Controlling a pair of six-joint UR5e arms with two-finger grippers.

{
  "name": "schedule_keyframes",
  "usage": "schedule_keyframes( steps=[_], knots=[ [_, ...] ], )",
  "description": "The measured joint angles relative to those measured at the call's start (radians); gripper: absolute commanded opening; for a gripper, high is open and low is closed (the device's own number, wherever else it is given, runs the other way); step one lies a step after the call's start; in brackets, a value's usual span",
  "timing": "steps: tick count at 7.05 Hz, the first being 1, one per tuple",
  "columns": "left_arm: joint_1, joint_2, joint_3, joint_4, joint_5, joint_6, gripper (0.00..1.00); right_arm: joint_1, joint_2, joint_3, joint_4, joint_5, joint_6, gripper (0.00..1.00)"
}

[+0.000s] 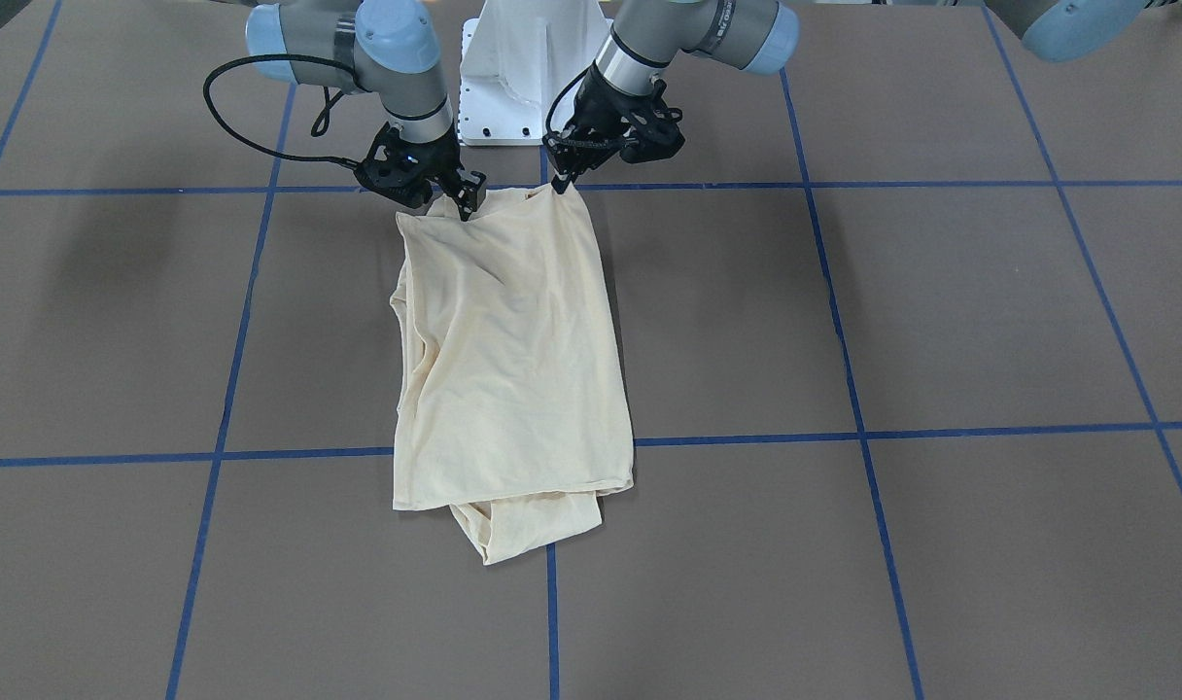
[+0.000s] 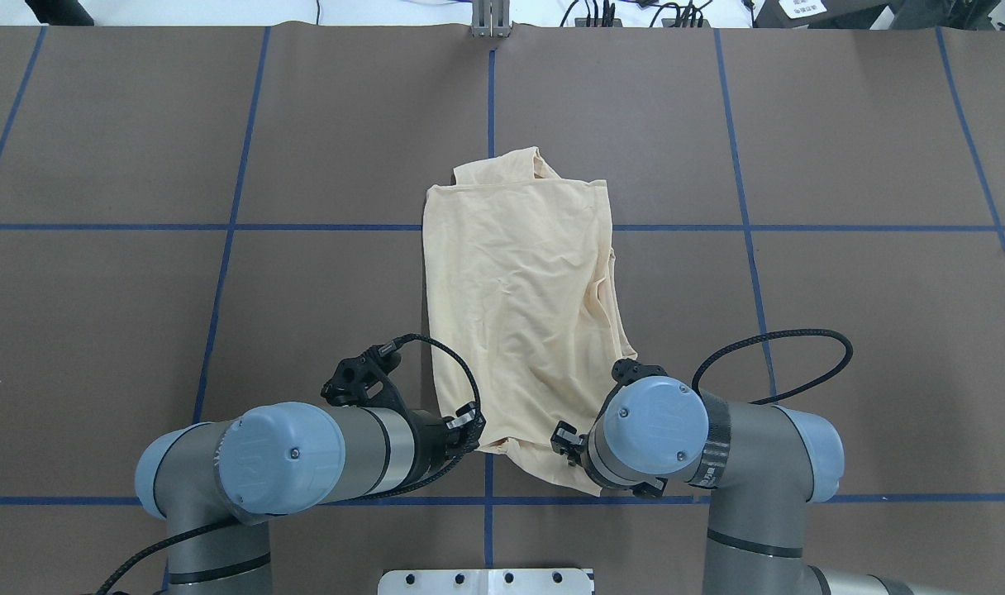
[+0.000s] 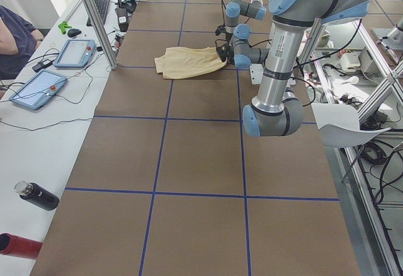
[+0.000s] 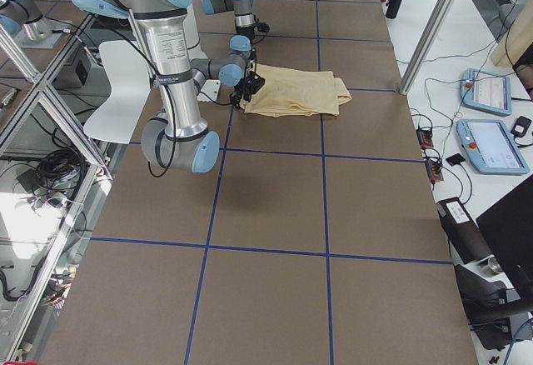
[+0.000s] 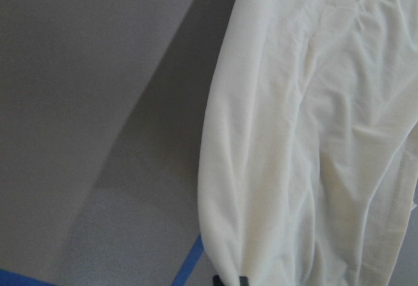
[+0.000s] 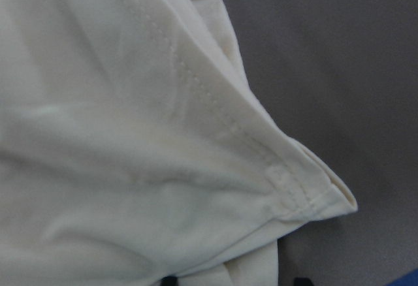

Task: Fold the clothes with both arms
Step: 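Grasp the hem corners nearest the robot with the left and right grippers, then lift the hem with both grippers and fold it toward the collar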

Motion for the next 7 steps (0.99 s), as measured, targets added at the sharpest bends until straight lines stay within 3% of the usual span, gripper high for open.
schedule_keyframes(
  steps=[1,7],
  knots=[
    [0.000,0.000,0.001,-0.001,0.000,0.000,0.00,0.001,0.000,0.001,0.000,-0.001,0.001,0.00],
    [0.000,0.004,-0.004,-0.001,-0.015,0.000,0.00,0.036,-0.009,0.059,-0.001,0.013,0.003,0.00]
  ],
)
